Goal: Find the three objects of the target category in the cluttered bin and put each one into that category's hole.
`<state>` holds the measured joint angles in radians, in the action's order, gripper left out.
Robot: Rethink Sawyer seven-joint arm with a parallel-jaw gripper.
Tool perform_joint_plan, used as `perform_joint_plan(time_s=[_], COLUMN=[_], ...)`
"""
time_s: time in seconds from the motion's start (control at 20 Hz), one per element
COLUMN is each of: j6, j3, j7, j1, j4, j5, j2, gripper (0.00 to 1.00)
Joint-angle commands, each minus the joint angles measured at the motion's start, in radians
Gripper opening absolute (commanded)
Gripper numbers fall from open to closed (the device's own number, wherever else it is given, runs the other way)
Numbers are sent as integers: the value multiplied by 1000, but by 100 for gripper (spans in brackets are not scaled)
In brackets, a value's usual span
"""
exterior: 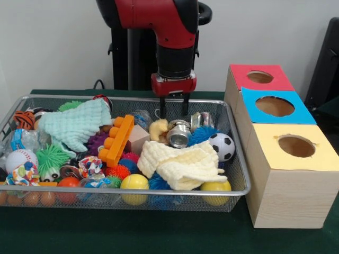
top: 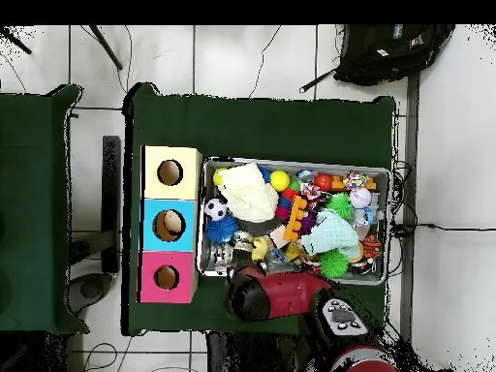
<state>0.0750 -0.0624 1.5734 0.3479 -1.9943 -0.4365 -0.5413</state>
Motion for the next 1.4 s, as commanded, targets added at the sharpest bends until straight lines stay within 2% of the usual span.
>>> perform_joint_plan(time_s=[0.05, 0.3, 0.5, 0.7, 1.05, 1.4], j6=[-95, -148, -179, -167, -89, -82], j3=[32, 85, 107, 107, 108, 94], j7=[153, 180, 187, 175, 142, 128], j1=[-75, -126, -136, -116, -78, -54], j4=[38, 53, 62, 67, 59, 90], j5=[-17, 5, 21, 25, 21, 19], j2=[-19, -4, 20, 29, -22, 1], gripper=[100, 100, 100, 100, 100, 100])
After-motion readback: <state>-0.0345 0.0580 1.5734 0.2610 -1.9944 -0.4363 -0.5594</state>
